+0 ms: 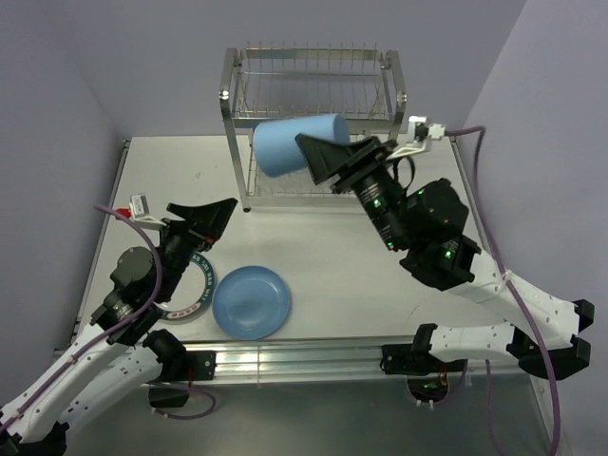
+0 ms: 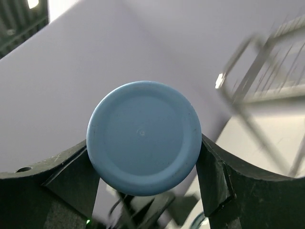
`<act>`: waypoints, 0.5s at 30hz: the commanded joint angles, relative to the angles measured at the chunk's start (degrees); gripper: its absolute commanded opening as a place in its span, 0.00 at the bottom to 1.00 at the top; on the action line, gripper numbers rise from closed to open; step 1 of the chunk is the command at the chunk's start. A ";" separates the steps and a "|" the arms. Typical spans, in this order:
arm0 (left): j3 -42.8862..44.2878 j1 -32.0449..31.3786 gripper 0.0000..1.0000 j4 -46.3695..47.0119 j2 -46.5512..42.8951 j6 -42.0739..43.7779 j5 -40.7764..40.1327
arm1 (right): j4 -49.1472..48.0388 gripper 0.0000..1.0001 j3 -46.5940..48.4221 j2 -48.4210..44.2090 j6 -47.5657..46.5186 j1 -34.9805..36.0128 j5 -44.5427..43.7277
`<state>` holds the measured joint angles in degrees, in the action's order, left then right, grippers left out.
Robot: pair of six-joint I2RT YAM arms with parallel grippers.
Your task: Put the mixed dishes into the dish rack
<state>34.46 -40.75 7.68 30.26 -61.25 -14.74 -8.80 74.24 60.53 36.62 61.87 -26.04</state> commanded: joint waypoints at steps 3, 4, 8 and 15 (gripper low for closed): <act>11.14 -0.03 0.99 -28.73 8.04 6.14 -12.24 | 3.34 0.00 14.85 5.55 -25.79 -3.58 -9.64; 13.51 -0.12 0.99 -30.78 9.63 6.32 -12.41 | 4.04 0.00 17.06 8.43 -29.64 -4.46 -9.90; 14.94 -0.12 0.99 -34.31 16.22 7.99 -10.23 | 8.44 0.00 28.48 16.44 -37.13 -10.17 -11.48; 8.62 -0.03 0.97 -30.36 16.32 7.55 -6.53 | 10.55 0.00 43.52 32.43 -50.76 -18.88 -13.77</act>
<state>44.05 -40.73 -22.85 47.59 -54.89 -22.81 0.03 112.88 88.44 -4.69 45.74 -37.36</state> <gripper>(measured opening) 0.971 0.756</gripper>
